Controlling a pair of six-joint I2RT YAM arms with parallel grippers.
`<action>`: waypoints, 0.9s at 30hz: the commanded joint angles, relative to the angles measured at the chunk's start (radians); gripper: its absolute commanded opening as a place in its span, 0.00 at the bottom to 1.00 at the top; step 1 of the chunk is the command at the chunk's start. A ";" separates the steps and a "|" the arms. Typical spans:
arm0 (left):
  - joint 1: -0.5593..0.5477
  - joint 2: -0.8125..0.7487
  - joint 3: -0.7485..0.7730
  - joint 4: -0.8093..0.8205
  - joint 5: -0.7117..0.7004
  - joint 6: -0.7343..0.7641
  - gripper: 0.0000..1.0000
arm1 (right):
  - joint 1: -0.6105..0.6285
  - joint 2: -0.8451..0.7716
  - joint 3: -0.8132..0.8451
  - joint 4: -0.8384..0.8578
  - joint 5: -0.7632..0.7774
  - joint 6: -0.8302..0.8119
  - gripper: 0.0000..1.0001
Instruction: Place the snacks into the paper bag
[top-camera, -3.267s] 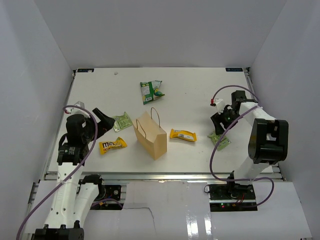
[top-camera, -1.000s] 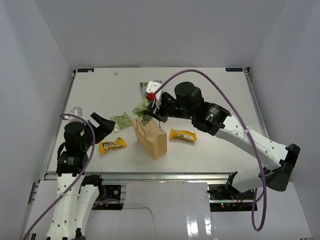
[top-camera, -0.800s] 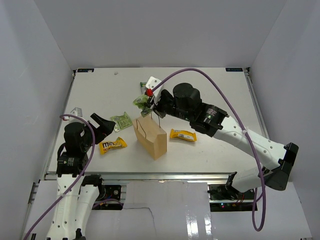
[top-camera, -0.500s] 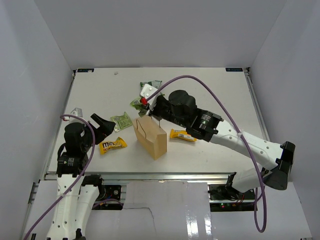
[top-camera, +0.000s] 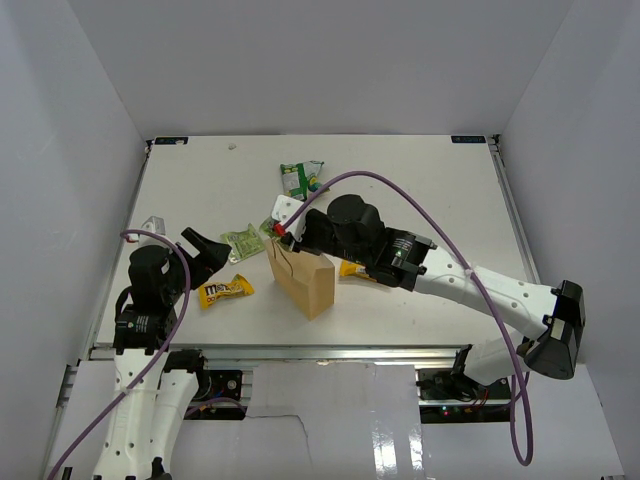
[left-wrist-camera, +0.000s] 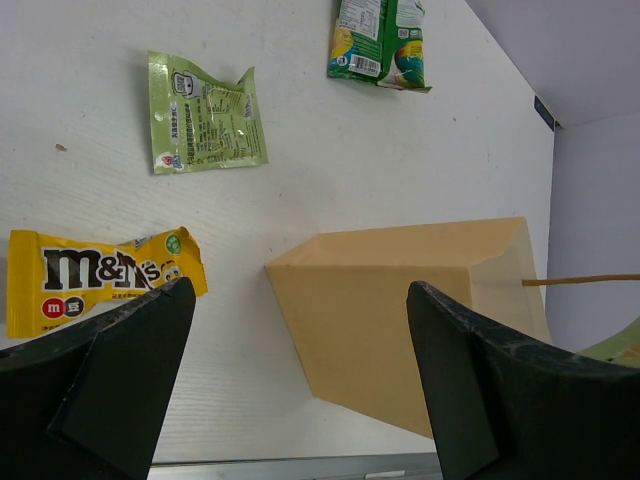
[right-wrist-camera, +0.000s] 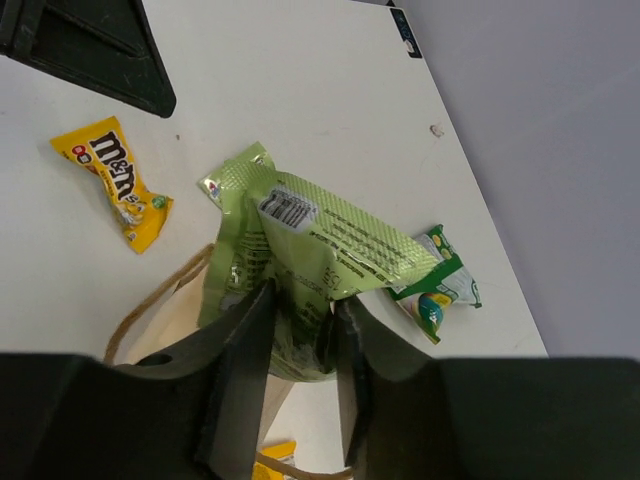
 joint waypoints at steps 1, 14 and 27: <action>-0.001 -0.004 -0.006 -0.001 0.010 -0.005 0.98 | 0.008 -0.010 0.001 0.033 -0.024 -0.013 0.38; -0.001 0.022 -0.015 0.022 0.010 -0.022 0.98 | 0.012 -0.023 0.050 -0.006 -0.039 -0.015 0.52; -0.001 0.528 0.020 0.241 -0.047 0.052 0.92 | -0.303 -0.043 0.208 -0.296 -0.473 -0.067 0.84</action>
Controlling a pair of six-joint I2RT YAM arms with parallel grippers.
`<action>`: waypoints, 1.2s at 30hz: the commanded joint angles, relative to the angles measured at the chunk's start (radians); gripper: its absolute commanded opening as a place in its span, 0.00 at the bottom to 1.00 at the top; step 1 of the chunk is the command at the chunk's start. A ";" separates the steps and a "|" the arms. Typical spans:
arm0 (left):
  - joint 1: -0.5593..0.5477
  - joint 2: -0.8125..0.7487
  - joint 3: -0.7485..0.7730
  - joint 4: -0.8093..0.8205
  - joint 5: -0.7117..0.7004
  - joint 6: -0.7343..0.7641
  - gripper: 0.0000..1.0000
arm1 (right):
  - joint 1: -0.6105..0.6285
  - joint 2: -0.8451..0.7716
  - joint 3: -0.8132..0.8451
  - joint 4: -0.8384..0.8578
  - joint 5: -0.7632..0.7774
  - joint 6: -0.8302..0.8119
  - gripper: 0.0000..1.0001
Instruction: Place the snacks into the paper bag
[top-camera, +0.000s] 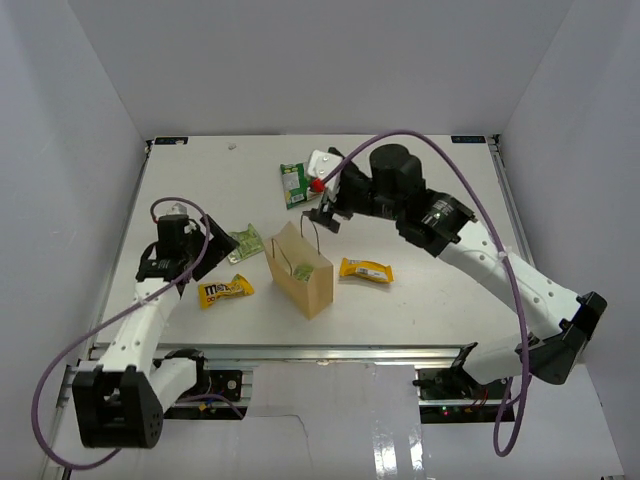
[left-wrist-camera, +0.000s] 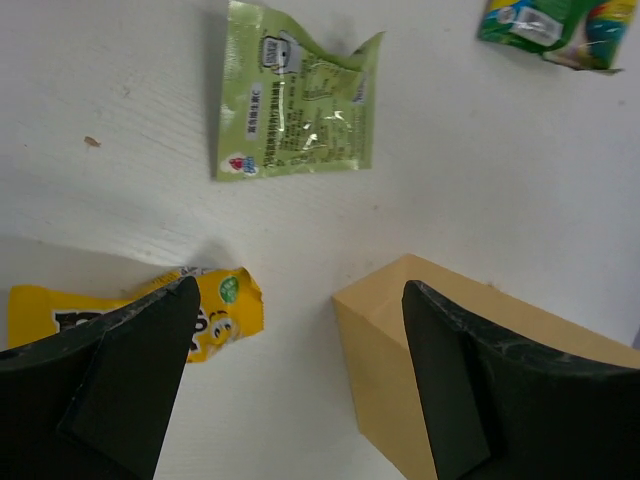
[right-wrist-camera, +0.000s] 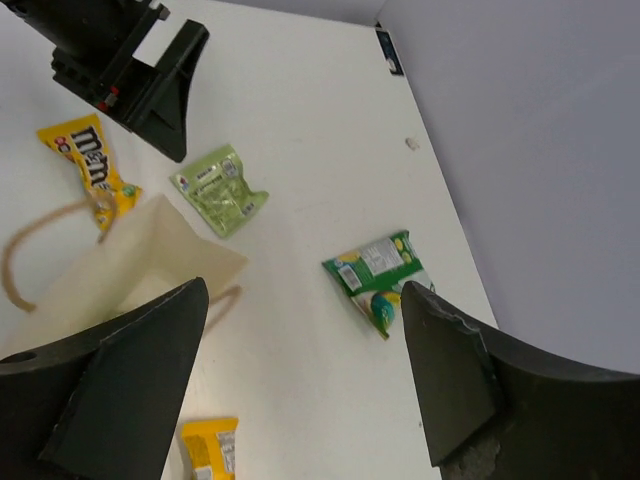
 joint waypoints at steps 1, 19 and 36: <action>-0.001 0.120 0.029 0.096 -0.040 0.057 0.92 | -0.148 -0.046 0.004 -0.110 -0.203 0.013 0.84; 0.070 0.720 0.292 0.242 0.130 0.397 0.79 | -0.527 -0.171 -0.464 -0.084 -0.491 0.148 0.84; 0.070 0.718 0.272 0.251 0.300 0.390 0.04 | -0.576 -0.159 -0.524 -0.065 -0.497 0.161 0.84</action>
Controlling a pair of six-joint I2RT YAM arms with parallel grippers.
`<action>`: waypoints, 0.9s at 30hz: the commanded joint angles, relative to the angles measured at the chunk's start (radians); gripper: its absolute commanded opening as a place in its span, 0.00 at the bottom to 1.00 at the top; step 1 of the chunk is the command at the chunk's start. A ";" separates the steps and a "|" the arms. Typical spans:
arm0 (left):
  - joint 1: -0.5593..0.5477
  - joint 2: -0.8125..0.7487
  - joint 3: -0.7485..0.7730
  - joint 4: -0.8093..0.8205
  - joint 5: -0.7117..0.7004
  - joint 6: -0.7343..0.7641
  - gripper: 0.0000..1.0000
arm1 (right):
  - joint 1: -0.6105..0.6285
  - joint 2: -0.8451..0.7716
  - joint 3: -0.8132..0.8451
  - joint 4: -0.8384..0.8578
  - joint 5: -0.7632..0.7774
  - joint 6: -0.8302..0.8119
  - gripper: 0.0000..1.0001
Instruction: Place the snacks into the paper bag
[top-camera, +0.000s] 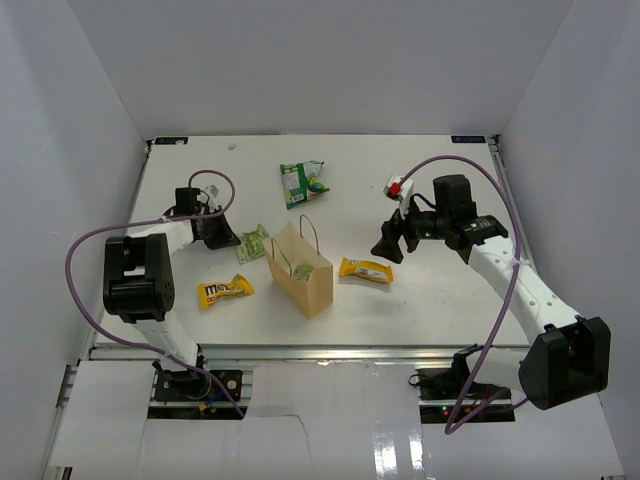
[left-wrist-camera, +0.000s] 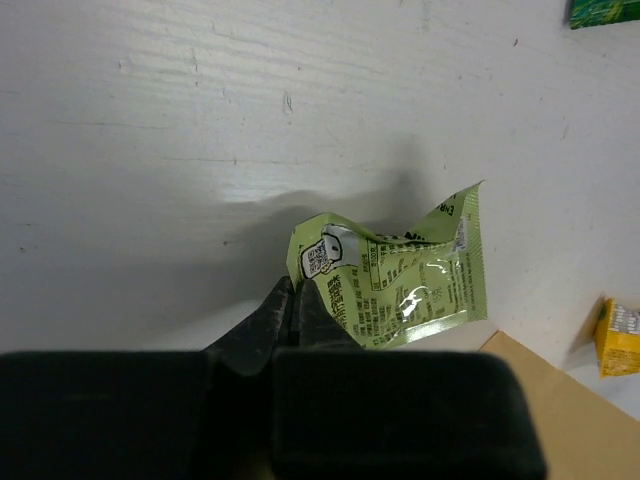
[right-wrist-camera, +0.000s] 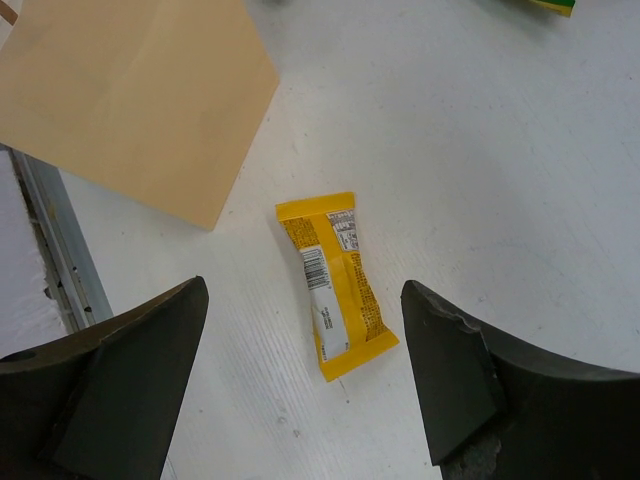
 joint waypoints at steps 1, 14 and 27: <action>-0.002 -0.078 -0.010 0.002 0.038 -0.014 0.00 | -0.008 -0.009 -0.011 0.032 -0.024 0.011 0.84; -0.002 -0.561 -0.126 -0.004 0.047 -0.239 0.00 | -0.015 -0.013 -0.035 0.052 -0.035 0.028 0.84; -0.002 -0.909 -0.071 -0.042 0.156 -0.453 0.00 | -0.013 0.001 -0.047 0.078 -0.049 0.045 0.84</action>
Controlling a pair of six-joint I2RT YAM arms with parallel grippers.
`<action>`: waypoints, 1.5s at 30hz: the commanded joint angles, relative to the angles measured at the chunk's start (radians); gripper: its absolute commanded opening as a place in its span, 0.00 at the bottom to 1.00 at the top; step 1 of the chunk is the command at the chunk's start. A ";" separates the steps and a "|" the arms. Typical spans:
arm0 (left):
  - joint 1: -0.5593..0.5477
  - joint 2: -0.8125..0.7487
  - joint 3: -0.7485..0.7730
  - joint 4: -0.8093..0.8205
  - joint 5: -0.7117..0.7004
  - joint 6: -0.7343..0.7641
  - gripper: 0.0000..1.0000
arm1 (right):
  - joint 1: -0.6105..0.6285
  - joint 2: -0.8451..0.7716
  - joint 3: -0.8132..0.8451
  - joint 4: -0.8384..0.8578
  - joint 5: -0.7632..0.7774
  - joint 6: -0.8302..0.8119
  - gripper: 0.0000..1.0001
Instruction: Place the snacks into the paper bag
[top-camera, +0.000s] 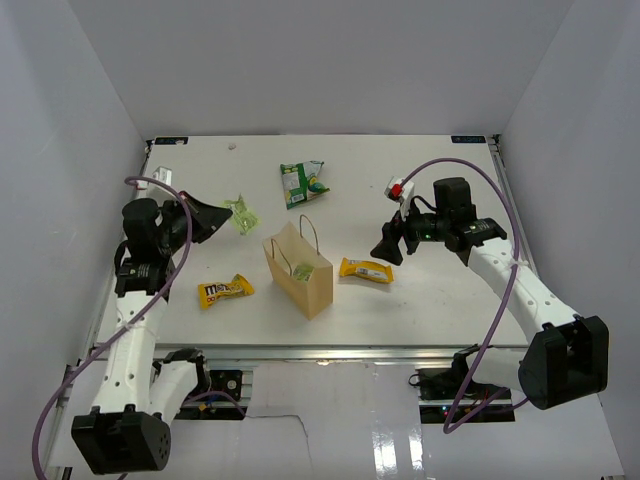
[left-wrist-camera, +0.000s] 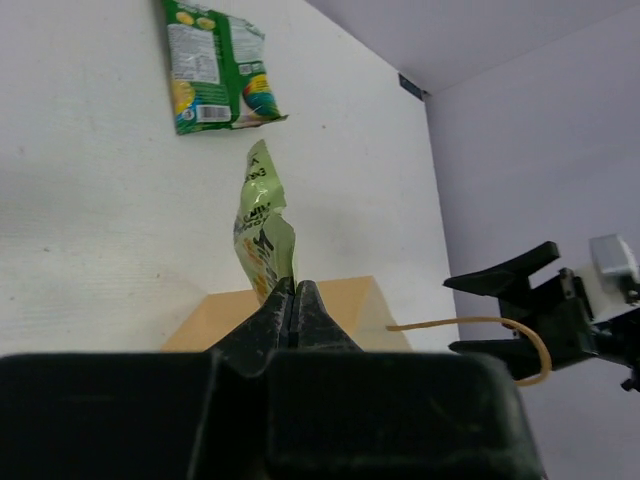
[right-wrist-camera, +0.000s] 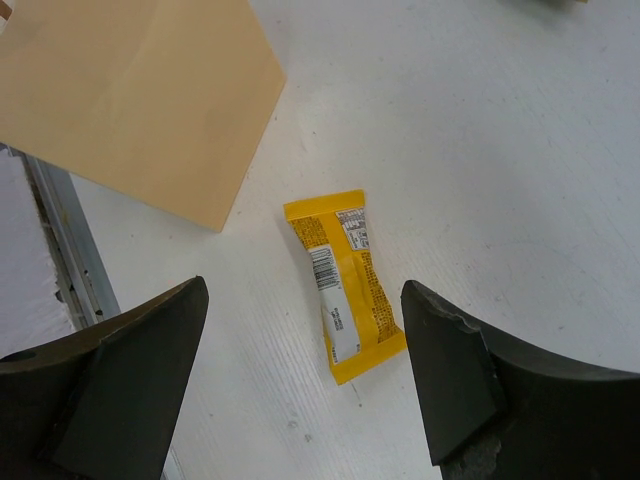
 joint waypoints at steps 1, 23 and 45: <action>-0.002 -0.051 0.086 -0.002 0.065 -0.076 0.00 | -0.003 0.002 -0.012 0.049 -0.028 0.015 0.84; -0.031 -0.031 0.204 -0.088 0.206 -0.208 0.00 | -0.003 0.002 -0.028 0.061 -0.008 0.012 0.84; -0.149 0.134 0.301 -0.314 0.197 -0.048 0.00 | -0.004 -0.002 -0.041 0.070 0.001 0.012 0.84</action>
